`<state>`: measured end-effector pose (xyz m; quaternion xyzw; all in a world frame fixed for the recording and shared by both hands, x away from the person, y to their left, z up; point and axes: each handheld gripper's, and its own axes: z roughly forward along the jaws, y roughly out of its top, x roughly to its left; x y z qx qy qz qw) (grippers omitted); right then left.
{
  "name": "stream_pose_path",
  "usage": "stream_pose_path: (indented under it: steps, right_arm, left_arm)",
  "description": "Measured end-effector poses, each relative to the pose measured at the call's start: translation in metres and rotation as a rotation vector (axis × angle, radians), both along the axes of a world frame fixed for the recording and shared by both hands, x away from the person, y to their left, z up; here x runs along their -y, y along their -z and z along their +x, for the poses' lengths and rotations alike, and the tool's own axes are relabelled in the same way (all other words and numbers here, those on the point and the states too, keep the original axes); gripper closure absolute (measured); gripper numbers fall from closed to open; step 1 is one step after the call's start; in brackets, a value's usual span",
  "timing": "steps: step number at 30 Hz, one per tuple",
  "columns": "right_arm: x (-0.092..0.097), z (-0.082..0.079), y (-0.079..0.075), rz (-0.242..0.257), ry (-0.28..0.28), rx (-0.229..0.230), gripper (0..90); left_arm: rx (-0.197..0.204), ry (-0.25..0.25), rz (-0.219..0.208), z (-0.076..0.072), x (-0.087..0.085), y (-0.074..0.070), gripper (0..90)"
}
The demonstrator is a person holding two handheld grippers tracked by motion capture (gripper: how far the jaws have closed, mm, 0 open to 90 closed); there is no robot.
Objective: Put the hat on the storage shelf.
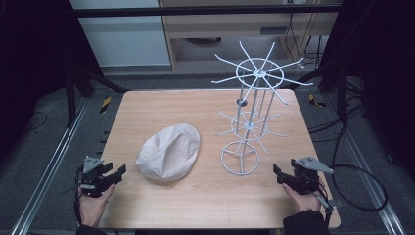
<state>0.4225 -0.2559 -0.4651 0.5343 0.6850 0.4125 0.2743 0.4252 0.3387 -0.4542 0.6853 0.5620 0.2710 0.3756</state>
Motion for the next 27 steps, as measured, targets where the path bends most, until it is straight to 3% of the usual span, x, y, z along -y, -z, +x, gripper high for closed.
stream_pose_path:
  steps: [5, 6, 7, 12, 18, 27]
  right_arm:
    - [-0.014, -0.006, -0.007, 0.012, -0.064, -0.012, 38.8]
    - [-0.023, -0.007, -0.009, 0.001, -0.103, -0.018, 42.6]
    - [-0.023, -0.007, -0.009, 0.001, -0.103, -0.018, 42.6]
    - [-0.049, -0.013, -0.015, -0.014, -0.212, -0.021, 55.3]
    - [-0.069, -0.019, -0.019, -0.001, -0.294, -0.022, 66.6]
    - [-0.087, -0.023, -0.021, -0.004, -0.366, -0.031, 83.9]
  left_arm:
    - [0.024, 0.019, -0.01, -0.007, 0.006, -0.007, 54.9]
    - [0.019, 0.043, -0.016, -0.008, 0.01, -0.008, 59.1]
    - [0.019, 0.043, -0.016, -0.008, 0.01, -0.008, 61.5]
    - [-0.007, 0.127, -0.025, -0.013, 0.025, -0.011, 74.4]
    - [-0.029, 0.18, -0.028, -0.016, 0.038, -0.011, 84.5]
    - [-0.009, 0.225, -0.046, -0.02, 0.05, -0.019, 89.3]
